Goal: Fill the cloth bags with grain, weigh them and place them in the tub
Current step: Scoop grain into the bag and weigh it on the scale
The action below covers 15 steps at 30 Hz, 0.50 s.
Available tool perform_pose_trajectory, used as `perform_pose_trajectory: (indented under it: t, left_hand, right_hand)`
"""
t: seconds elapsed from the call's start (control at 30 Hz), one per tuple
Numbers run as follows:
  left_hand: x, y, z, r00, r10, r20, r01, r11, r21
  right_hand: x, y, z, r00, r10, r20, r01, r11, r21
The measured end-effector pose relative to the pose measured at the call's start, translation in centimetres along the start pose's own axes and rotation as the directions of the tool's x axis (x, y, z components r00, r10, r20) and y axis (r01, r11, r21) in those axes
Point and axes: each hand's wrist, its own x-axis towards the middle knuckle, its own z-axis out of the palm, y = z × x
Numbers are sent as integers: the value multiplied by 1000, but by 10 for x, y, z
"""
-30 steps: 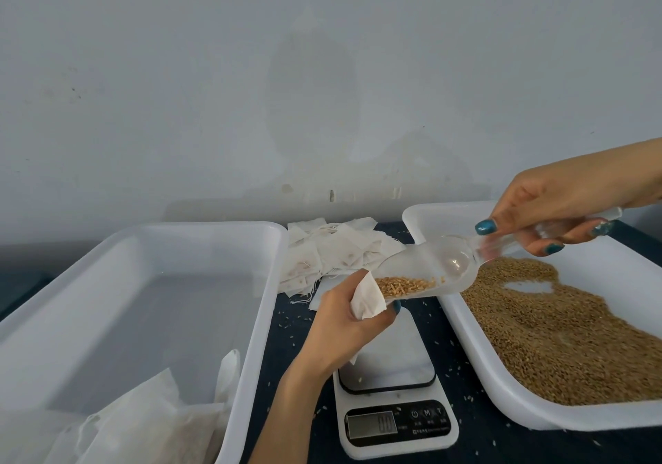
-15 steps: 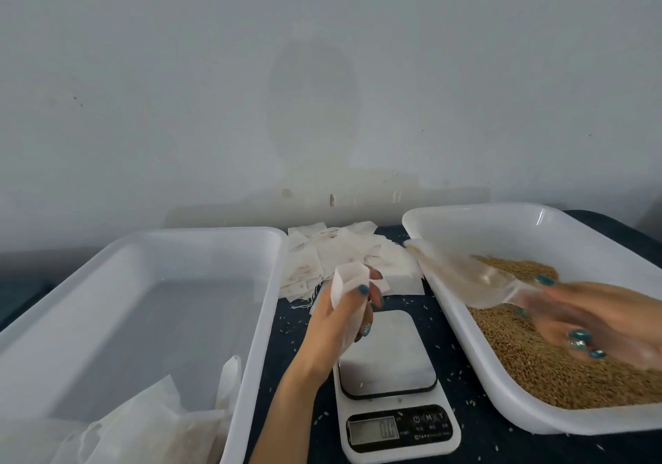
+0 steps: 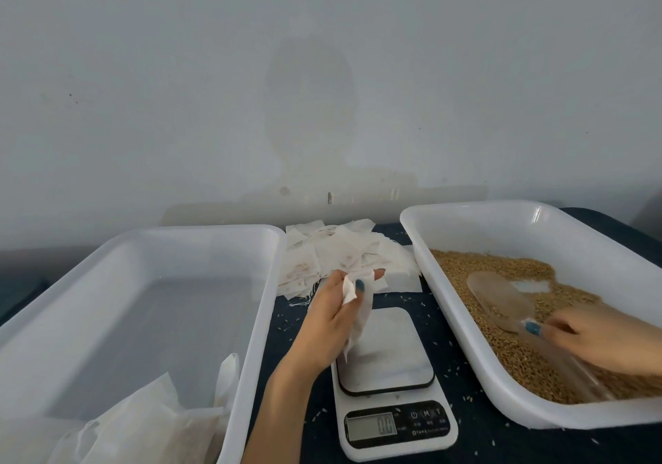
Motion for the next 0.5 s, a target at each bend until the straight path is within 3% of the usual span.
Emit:
perform_pose_trajectory:
  t: [0.07,0.13,0.3,0.37,0.5]
  left_hand:
    - [3,-3,0,1000,18,-15,-17,994,109]
    - [3,0,-1,999,42,-17,-39,991,131]
    - [3,7,0,997,81,-18,-81,997,-17]
    - [4,5,0,995,104,5,-104,993,-62]
    - [4,-5,-2,996,83,24,-83,996,18]
  right_hand:
    - [-8,-20,-14,992,-74,-102,67,995,-74]
    - [-20,-45,-20,950,-190,-247,187,982,-33]
    - [-42,-134,-6,867,-366,-339,470,826,310]
    - [-36,-158,10,860,-359,-363,486,793,368]
    - [-8,-181,39,847,-222,-483,452,779,434]
